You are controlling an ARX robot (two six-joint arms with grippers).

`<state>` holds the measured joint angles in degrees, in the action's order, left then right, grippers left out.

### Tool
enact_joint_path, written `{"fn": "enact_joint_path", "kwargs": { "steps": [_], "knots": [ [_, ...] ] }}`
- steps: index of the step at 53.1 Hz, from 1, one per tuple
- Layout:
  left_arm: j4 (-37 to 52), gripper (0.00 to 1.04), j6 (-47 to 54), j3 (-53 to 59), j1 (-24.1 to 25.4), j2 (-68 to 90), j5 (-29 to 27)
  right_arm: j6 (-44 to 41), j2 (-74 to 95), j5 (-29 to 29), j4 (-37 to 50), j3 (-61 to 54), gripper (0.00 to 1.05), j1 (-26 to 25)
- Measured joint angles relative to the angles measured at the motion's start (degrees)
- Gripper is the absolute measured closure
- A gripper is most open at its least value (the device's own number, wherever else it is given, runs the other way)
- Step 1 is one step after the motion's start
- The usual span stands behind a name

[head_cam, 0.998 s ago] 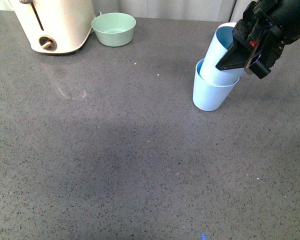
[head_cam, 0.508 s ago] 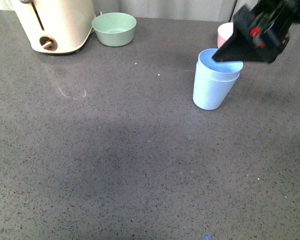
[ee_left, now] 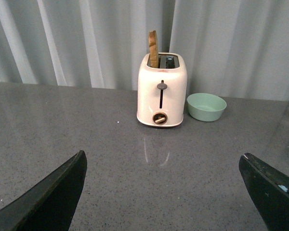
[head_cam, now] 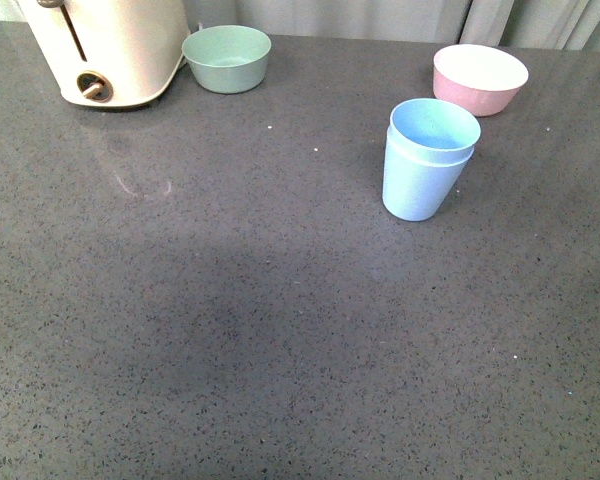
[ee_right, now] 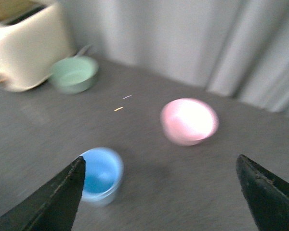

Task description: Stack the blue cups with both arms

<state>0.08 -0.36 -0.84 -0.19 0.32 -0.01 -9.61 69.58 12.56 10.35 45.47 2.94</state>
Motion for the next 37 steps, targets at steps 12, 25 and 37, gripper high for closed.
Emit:
{"fn": "enact_joint_path", "kwargs": {
  "steps": [12, 25, 37],
  "knots": [
    [0.00, 0.09, 0.00, 0.00, 0.00, 0.00, 0.00, 7.58, -5.68, -15.65, 24.04, -15.93, 0.52, 0.26],
    [0.00, 0.09, 0.00, 0.00, 0.00, 0.00, 0.00, 8.81, -12.92, -12.70, 27.28, -27.15, 0.94, -2.89],
    [0.00, 0.09, 0.00, 0.00, 0.00, 0.00, 0.00, 8.98, -21.16, -12.52, 27.30, -35.12, 1.03, -2.91]
  ]
}}
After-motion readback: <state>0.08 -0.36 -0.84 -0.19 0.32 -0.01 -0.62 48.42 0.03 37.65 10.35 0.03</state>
